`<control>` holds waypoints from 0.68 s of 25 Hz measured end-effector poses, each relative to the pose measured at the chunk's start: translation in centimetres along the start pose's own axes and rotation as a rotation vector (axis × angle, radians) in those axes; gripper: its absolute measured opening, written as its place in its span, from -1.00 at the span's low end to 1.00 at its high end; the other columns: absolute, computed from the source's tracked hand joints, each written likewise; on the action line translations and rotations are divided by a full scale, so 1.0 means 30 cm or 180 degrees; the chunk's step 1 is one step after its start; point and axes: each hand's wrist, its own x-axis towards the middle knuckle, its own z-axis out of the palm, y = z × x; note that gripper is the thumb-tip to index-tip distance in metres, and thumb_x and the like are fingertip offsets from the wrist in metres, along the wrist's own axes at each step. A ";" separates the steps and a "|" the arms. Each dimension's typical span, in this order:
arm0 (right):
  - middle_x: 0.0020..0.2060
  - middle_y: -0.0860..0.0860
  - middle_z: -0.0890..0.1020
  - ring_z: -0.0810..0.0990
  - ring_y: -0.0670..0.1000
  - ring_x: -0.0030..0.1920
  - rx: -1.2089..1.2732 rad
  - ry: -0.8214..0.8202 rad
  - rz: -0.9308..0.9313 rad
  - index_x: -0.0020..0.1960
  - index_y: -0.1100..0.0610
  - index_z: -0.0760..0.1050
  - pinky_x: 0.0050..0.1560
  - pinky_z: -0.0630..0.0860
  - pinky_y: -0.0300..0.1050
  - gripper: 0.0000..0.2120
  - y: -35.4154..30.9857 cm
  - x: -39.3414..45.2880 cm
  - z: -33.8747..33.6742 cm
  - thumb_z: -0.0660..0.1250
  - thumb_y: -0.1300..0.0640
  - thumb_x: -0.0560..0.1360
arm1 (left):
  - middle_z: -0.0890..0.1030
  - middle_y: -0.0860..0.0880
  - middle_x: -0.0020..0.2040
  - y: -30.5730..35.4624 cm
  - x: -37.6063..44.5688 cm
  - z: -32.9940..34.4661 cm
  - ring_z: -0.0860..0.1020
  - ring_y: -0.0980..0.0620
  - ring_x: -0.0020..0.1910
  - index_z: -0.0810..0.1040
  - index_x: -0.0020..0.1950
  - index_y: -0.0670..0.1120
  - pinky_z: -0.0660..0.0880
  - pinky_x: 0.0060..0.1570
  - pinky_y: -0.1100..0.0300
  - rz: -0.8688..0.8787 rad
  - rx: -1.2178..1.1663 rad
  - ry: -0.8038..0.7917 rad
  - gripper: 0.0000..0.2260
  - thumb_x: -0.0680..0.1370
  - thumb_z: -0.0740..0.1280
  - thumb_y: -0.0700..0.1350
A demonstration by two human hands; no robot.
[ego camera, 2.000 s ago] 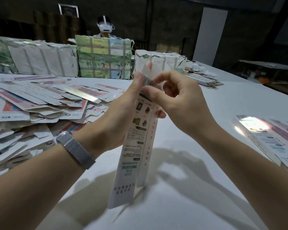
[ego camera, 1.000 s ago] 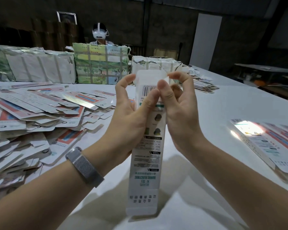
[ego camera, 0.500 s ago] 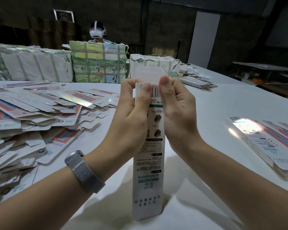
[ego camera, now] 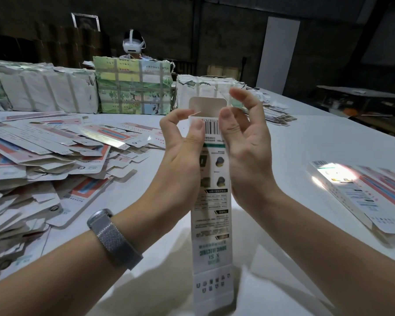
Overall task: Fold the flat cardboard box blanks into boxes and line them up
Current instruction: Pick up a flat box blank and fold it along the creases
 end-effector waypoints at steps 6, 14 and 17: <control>-0.19 0.02 0.66 0.64 0.06 -0.17 0.0308 0.0004 0.0254 -0.03 0.10 0.57 -0.17 0.64 -0.08 -0.89 -0.014 -0.009 0.015 0.26 0.17 0.59 | 0.68 0.03 -0.35 0.007 0.010 -0.002 0.64 0.12 -0.41 0.22 0.07 0.22 0.52 -0.43 0.30 -0.0099 -0.0079 0.0269 -0.92 0.70 0.12 0.07; -0.27 0.07 0.60 0.56 0.08 -0.24 0.0282 -0.0077 0.0372 -0.12 0.11 0.55 -0.23 0.57 -0.04 -0.91 -0.029 -0.004 0.009 0.26 0.19 0.46 | 0.64 -0.13 -0.29 -0.012 0.010 -0.012 0.62 -0.04 -0.37 0.27 0.20 0.22 0.57 -0.35 0.10 0.0165 0.0151 0.0020 -0.85 0.70 0.16 -0.01; -0.32 0.08 0.59 0.53 0.15 -0.26 0.0190 -0.0202 0.0419 -0.09 0.13 0.59 -0.26 0.54 0.01 -0.83 -0.030 0.003 0.000 0.22 0.20 0.44 | 0.64 -0.09 -0.32 -0.015 0.013 -0.021 0.62 0.01 -0.37 0.27 0.26 0.21 0.58 -0.37 0.16 0.0248 0.0194 -0.0065 -0.83 0.72 0.13 -0.04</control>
